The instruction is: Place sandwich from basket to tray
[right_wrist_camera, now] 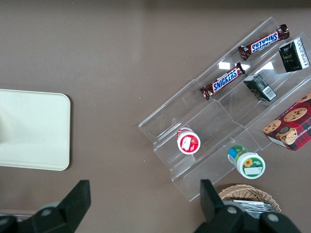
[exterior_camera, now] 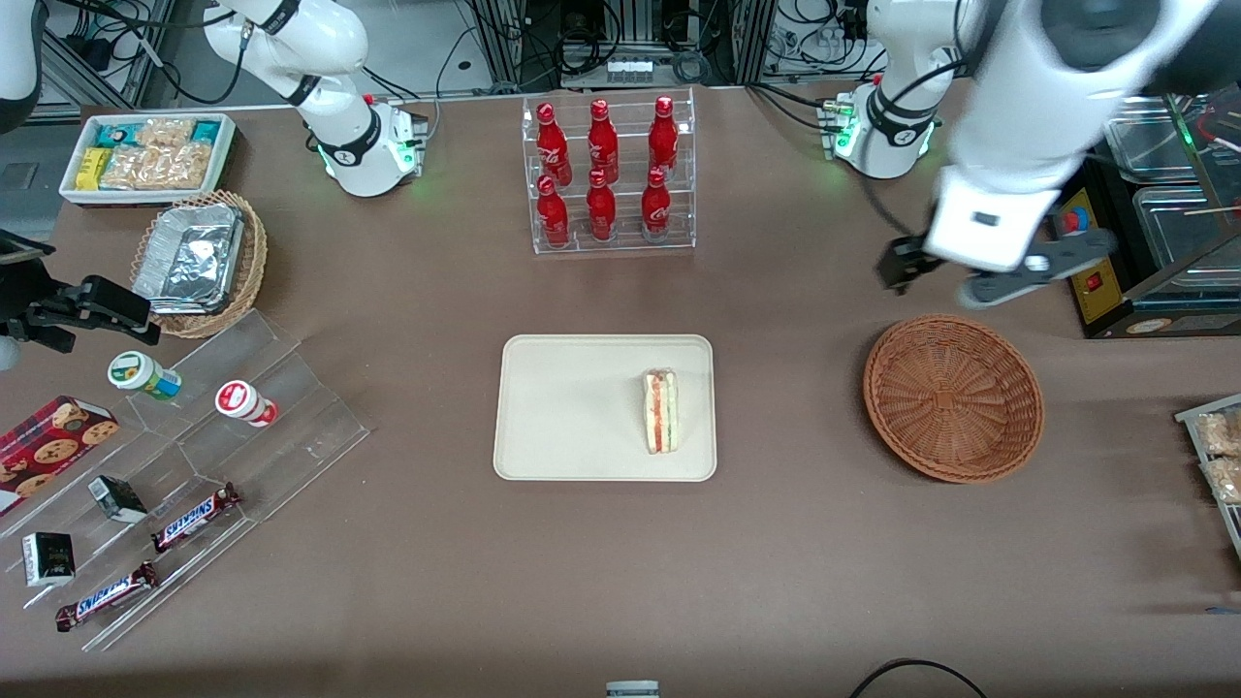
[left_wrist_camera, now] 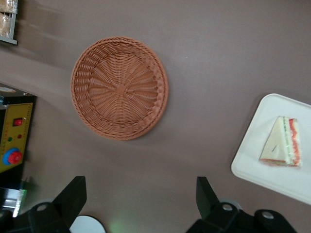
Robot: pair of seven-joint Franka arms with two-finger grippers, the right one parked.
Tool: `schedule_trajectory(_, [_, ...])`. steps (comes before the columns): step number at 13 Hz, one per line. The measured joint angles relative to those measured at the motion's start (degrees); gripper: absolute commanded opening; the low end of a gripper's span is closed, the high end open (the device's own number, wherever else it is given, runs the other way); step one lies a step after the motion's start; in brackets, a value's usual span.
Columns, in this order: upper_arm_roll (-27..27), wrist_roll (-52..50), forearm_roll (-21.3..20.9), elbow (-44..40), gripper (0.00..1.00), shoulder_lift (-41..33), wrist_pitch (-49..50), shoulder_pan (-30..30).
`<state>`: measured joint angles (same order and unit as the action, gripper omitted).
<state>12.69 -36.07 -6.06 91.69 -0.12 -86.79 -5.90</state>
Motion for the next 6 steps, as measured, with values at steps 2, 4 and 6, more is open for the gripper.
schedule_trajectory(2, [-5.9,8.9,1.9,2.9,1.0,-3.7,0.0,-0.1])
schedule_trajectory(4, [-10.8,18.1,3.8,5.8,1.0,-7.1,0.1,0.0])
schedule_trajectory(6, [-15.3,26.7,5.8,8.5,1.0,-9.8,0.1,0.0])
